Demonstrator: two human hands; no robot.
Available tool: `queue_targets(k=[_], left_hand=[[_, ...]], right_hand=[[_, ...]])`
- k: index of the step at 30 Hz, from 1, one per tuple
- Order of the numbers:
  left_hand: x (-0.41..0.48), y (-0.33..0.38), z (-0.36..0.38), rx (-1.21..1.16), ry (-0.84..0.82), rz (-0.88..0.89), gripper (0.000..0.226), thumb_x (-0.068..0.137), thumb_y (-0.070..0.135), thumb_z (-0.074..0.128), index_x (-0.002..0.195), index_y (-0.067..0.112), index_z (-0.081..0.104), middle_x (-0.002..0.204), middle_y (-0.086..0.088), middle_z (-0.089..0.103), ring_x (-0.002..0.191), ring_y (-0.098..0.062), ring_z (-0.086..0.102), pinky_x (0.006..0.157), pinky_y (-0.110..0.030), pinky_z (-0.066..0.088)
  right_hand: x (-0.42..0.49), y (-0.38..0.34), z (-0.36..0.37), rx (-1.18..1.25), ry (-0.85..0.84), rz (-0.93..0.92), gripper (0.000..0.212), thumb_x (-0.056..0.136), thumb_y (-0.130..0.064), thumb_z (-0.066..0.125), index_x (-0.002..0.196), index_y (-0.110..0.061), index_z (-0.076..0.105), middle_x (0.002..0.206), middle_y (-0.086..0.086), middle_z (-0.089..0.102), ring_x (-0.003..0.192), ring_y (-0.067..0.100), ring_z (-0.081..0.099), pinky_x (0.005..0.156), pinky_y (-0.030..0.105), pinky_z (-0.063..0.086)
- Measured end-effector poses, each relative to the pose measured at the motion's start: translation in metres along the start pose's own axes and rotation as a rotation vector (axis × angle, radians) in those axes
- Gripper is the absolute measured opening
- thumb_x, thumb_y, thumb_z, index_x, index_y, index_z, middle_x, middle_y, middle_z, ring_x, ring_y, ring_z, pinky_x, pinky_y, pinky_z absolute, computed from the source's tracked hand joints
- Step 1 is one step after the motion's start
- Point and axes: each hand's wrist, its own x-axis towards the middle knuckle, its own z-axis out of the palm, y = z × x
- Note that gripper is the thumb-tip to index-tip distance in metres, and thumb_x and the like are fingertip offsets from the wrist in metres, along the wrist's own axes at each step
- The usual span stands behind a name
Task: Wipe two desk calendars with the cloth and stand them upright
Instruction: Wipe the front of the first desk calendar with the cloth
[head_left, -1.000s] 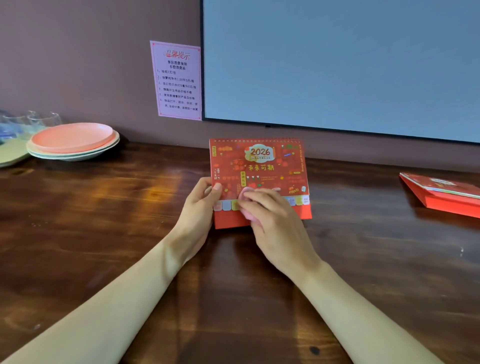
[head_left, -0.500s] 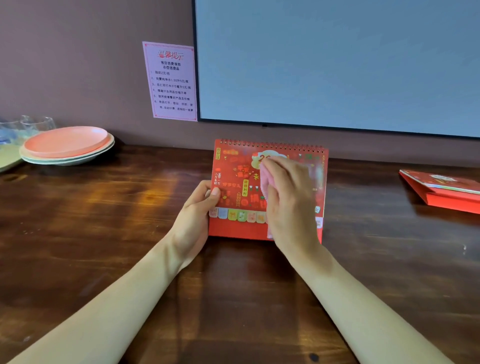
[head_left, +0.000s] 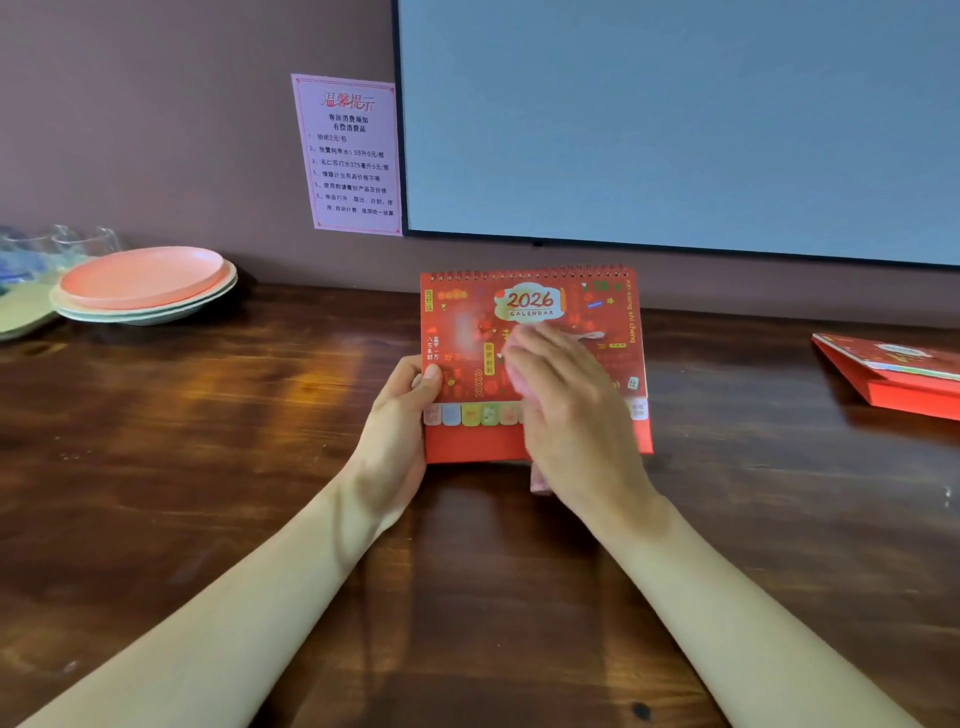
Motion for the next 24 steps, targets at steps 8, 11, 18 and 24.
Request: queue_targets(k=[8, 11, 18, 24], left_hand=[[-0.003, -0.004, 0.002, 0.141, 0.045, 0.005, 0.024, 0.113, 0.027, 0.048, 0.121, 0.006, 0.058, 0.113, -0.016, 0.075, 0.102, -0.030, 0.076, 0.089, -0.047, 0.065], [-0.004, -0.003, 0.003, 0.149, 0.051, 0.026, 0.024, 0.113, 0.024, 0.048, 0.123, 0.005, 0.060, 0.106, -0.013, 0.074, 0.098, -0.027, 0.074, 0.089, -0.046, 0.064], [-0.004, -0.005, 0.004, 0.206, 0.094, 0.029, 0.024, 0.113, 0.031, 0.049, 0.120, 0.010, 0.060, 0.114, -0.011, 0.077, 0.107, -0.030, 0.078, 0.093, -0.055, 0.063], [-0.006, -0.005, 0.008, 0.252, 0.102, 0.069, 0.024, 0.114, 0.027, 0.048, 0.123, 0.008, 0.059, 0.112, -0.012, 0.075, 0.106, -0.032, 0.076, 0.097, -0.059, 0.060]], right_hand=[[0.005, -0.004, 0.000, 0.113, -0.072, 0.084, 0.039, 0.100, -0.001, 0.060, 0.139, -0.006, 0.061, 0.152, 0.009, 0.056, 0.148, 0.023, 0.045, 0.120, 0.045, 0.041], [0.002, -0.014, 0.004, 0.104, -0.165, -0.089, 0.042, 0.101, -0.006, 0.055, 0.142, -0.008, 0.061, 0.152, 0.007, 0.057, 0.148, 0.021, 0.045, 0.121, 0.044, 0.040], [0.006, 0.005, -0.003, 0.065, -0.043, 0.155, 0.039, 0.101, -0.002, 0.059, 0.140, -0.006, 0.063, 0.151, 0.009, 0.057, 0.143, 0.024, 0.051, 0.116, 0.045, 0.046], [0.006, -0.009, -0.002, 0.164, -0.173, 0.013, 0.044, 0.105, -0.003, 0.055, 0.148, -0.010, 0.056, 0.159, 0.004, 0.048, 0.153, 0.015, 0.036, 0.125, 0.037, 0.033]])
